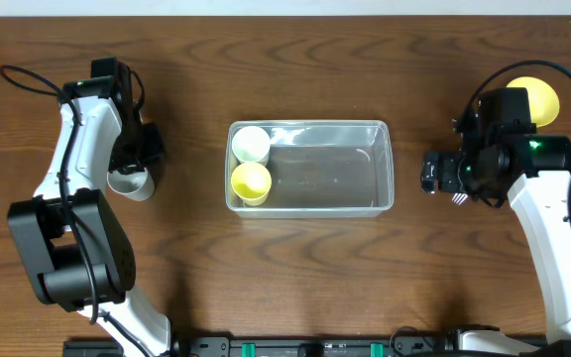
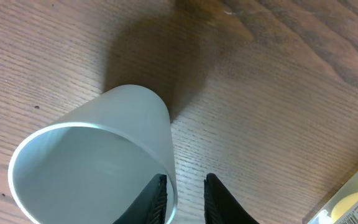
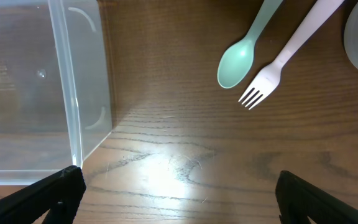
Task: Pack container
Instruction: 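Grasp the grey cup rim with the left gripper, then place grey cup in container next to cream cup, release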
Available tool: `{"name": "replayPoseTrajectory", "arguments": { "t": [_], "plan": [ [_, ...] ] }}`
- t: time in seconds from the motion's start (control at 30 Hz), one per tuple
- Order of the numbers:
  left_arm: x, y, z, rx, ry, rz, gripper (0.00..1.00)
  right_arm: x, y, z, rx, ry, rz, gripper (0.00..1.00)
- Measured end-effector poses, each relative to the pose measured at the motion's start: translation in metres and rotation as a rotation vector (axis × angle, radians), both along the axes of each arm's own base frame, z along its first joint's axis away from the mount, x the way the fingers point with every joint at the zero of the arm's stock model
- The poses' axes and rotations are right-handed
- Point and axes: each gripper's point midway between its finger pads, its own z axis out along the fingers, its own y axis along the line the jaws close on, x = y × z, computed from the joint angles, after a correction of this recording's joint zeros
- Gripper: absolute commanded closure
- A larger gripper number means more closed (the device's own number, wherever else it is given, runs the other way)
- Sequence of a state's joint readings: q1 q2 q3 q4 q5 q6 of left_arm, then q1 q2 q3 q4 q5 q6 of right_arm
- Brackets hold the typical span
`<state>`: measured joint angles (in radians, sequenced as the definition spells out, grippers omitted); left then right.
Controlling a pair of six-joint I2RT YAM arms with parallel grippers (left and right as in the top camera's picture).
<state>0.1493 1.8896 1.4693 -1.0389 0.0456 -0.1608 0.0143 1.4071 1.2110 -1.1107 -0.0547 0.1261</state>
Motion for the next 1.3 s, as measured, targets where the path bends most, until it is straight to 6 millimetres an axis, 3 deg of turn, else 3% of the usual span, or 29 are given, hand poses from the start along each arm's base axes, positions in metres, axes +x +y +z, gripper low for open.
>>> {"name": "replayPoseTrajectory", "arguments": {
  "t": [0.27, 0.43, 0.7, 0.83, 0.93, 1.0, 1.1, 1.2, 1.3],
  "plan": [
    [-0.01, -0.001, -0.013, -0.004, 0.029, 0.0, 0.78, 0.0, 0.0, 0.0, 0.0, 0.0, 0.0, 0.01],
    [-0.01, -0.001, -0.014, -0.004, 0.029, 0.001, 0.94, 0.0, 0.0, 0.0, 0.0, 0.0, 0.0, 0.01],
    [-0.015, -0.004, -0.014, -0.006, 0.049, -0.006, 0.94, 0.0, 0.0, 0.0, 0.0, 0.002, 0.0, 0.01],
    [-0.025, -0.02, -0.006, -0.011, 0.094, -0.05, 0.94, 0.0, 0.0, 0.0, 0.0, 0.002, 0.0, 0.01],
    [-0.016, -0.047, 0.023, 0.001, 0.026, -0.132, 0.94, -0.001, 0.0, 0.0, 0.0, 0.003, 0.0, 0.01],
    [-0.002, -0.07, 0.055, 0.008, -0.083, -0.199, 0.94, -0.001, 0.0, 0.0, -0.001, 0.003, 0.0, 0.01],
    [0.01, -0.119, 0.12, 0.0, -0.292, -0.334, 0.94, -0.001, 0.0, 0.0, -0.001, 0.003, 0.0, 0.01],
    [0.007, -0.174, 0.176, -0.032, -0.46, -0.493, 0.94, 0.0, 0.0, 0.0, -0.001, 0.001, 0.0, 0.01],
    [-0.003, -0.218, 0.197, -0.062, -0.529, -0.627, 0.94, 0.0, 0.0, 0.0, -0.001, 0.0, 0.0, 0.01]
  ]
}}
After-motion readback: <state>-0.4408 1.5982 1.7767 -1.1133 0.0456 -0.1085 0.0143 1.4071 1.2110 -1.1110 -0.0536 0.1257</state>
